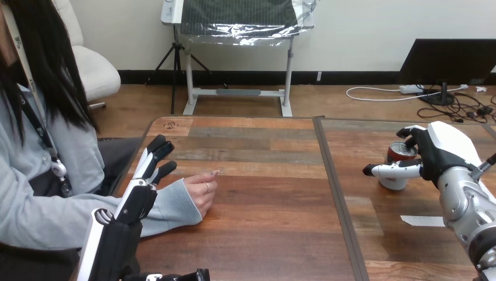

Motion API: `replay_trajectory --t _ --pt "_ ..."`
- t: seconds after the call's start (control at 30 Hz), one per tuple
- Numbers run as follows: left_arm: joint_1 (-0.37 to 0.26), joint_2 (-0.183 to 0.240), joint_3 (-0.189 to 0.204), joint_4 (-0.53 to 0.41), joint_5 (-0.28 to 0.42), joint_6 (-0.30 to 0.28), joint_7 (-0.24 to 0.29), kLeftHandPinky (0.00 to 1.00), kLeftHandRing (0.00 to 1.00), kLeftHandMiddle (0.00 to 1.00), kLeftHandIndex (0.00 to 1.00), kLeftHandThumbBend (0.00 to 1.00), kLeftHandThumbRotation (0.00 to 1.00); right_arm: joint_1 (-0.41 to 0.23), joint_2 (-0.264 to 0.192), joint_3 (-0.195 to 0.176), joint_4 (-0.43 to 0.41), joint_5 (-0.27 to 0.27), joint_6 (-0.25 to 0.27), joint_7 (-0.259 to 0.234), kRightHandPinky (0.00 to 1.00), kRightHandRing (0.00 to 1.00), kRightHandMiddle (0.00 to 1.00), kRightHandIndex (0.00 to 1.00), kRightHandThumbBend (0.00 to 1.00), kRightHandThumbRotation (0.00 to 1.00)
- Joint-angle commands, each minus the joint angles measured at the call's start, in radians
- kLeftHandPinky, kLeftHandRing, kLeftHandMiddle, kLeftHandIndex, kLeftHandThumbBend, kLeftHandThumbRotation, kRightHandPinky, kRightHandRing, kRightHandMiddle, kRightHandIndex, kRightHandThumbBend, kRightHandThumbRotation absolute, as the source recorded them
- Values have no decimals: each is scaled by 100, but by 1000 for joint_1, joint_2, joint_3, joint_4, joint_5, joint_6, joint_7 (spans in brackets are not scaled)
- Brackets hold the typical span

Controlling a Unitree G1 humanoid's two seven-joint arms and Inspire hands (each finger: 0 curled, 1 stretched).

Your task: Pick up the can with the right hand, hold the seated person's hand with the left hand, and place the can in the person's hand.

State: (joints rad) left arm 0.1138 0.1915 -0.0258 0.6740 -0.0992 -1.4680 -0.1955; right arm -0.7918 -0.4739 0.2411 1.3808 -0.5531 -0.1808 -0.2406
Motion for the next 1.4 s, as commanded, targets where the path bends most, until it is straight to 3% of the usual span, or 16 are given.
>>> replay_trajectory --t 0.0,0.5,0.63,1.03,1.23,1.3,1.37 --pt "-34 5 -4 -42 -1 -1 2 88 99 98 92 100 56 -16 9 -2 -11 8 -10 -2 64 75 80 82 100 45" --pt "-34 -2 7 -41 8 4 5 93 100 98 92 100 56 -4 12 -12 -14 17 -34 -16 58 67 72 79 100 45" --pt "-33 1 -9 -44 -8 12 4 94 100 98 91 100 55 -1 14 -14 -16 20 -46 -24 57 65 70 78 100 45" --pt "-41 -9 6 -32 7 4 6 95 100 97 91 100 54 7 19 -15 -17 22 -53 -36 59 67 72 75 96 43" --pt "-47 -5 0 -25 3 0 3 92 99 98 92 100 55 13 25 -22 -19 31 -57 -44 54 57 61 74 96 42" --pt "-47 -2 -10 -25 -6 4 2 92 99 98 92 100 54 13 27 -25 -21 36 -58 -43 49 47 51 74 97 41" --pt "-48 -13 22 -24 24 -2 9 92 99 98 92 100 55 14 28 -21 -23 35 -60 -46 47 45 49 73 97 40"
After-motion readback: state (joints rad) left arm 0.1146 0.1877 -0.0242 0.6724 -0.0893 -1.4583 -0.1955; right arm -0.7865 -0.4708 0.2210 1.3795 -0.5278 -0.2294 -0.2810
